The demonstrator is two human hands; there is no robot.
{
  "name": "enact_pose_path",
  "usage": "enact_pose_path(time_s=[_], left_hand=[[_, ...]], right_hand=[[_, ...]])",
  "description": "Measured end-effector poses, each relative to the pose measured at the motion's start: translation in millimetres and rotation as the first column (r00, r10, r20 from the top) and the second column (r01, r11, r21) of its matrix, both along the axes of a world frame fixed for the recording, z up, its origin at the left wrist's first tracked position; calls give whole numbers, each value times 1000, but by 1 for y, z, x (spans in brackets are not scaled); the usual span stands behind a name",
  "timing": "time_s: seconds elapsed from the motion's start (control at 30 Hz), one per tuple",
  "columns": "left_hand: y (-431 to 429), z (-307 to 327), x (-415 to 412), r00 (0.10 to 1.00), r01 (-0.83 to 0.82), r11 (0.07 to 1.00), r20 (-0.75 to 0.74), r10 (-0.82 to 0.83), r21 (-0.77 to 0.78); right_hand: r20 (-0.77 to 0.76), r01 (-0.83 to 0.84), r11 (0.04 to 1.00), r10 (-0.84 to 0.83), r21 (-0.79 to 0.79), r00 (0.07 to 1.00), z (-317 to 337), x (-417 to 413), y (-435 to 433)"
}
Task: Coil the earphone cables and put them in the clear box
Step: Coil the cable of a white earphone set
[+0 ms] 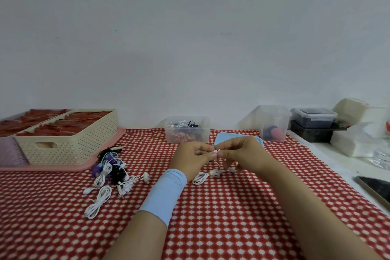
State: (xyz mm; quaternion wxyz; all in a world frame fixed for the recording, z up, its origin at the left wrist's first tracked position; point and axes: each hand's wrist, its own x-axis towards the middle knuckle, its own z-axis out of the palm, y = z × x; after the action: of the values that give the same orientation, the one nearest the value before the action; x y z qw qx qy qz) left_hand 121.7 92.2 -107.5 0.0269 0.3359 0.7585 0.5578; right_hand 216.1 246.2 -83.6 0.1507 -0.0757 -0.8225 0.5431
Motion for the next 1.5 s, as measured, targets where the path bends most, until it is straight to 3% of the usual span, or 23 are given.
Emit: enact_pose_path(time_s=[0.23, 0.5, 0.83, 1.23, 1.37, 1.5], left_hand=[[-5, 4, 0, 994, 47, 999, 96, -49, 24], [-10, 8, 2, 969, 172, 984, 176, -176, 34], [-11, 10, 5, 965, 160, 986, 200, -167, 50], [-1, 6, 6, 993, 33, 999, 115, -33, -6], [-3, 9, 6, 998, 13, 1000, 57, -11, -29], [-3, 7, 5, 998, 60, 994, 15, -59, -88]], right_hand=[[45, -95, 995, 95, -1, 994, 5, 3, 5], [126, -138, 966, 169, -220, 978, 2, 2, 12], [147, -157, 944, 207, -291, 967, 4, 3, 12], [100, 35, 996, -43, 81, 994, 12, 7, 16], [-27, 338, 892, -346, 301, 938, 13, 13, 55], [22, 356, 764, -434, 538, 901, 2, 16, 82]])
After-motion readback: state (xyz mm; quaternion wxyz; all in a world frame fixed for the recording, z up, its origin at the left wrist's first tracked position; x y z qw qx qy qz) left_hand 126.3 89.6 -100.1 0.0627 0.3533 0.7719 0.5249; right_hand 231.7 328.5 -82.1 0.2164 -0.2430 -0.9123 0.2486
